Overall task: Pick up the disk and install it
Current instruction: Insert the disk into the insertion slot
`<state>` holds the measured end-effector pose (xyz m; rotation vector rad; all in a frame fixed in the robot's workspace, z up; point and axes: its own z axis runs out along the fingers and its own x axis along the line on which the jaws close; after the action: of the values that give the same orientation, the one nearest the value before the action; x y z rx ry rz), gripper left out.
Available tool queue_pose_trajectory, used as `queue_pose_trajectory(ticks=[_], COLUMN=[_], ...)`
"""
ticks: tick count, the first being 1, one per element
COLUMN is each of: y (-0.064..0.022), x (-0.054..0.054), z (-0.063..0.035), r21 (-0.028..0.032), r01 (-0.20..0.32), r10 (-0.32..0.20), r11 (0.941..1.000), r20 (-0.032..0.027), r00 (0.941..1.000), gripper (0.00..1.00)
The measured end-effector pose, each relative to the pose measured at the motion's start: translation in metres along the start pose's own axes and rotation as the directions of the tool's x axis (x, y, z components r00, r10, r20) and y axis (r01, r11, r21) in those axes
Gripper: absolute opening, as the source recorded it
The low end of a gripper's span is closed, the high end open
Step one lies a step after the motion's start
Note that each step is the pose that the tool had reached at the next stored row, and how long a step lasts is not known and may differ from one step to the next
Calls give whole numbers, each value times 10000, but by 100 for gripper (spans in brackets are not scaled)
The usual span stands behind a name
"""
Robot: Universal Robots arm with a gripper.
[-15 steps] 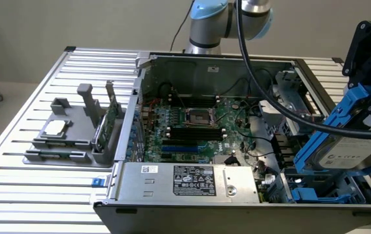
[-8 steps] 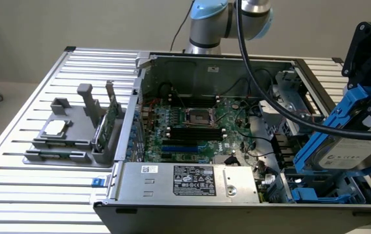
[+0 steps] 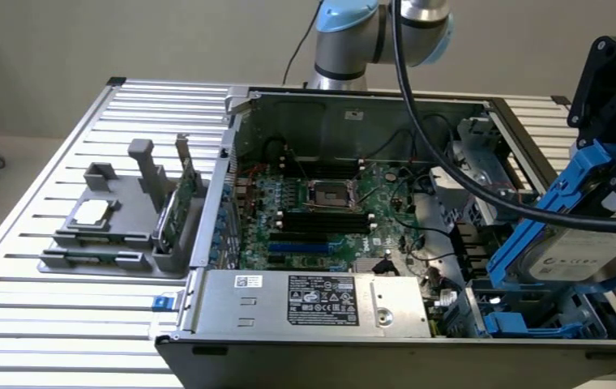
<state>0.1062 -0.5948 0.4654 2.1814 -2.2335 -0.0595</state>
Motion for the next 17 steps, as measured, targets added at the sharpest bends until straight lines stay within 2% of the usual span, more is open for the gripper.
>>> queue_pose_trajectory(ticks=[13, 17], y=[0, -2], x=[0, 1], z=[1, 41], r21=[0, 0], r01=[0, 0], r10=[0, 0], r11=[10000, 10000], r20=[-1, 2], r00=[10000, 10000], gripper=[33, 33])
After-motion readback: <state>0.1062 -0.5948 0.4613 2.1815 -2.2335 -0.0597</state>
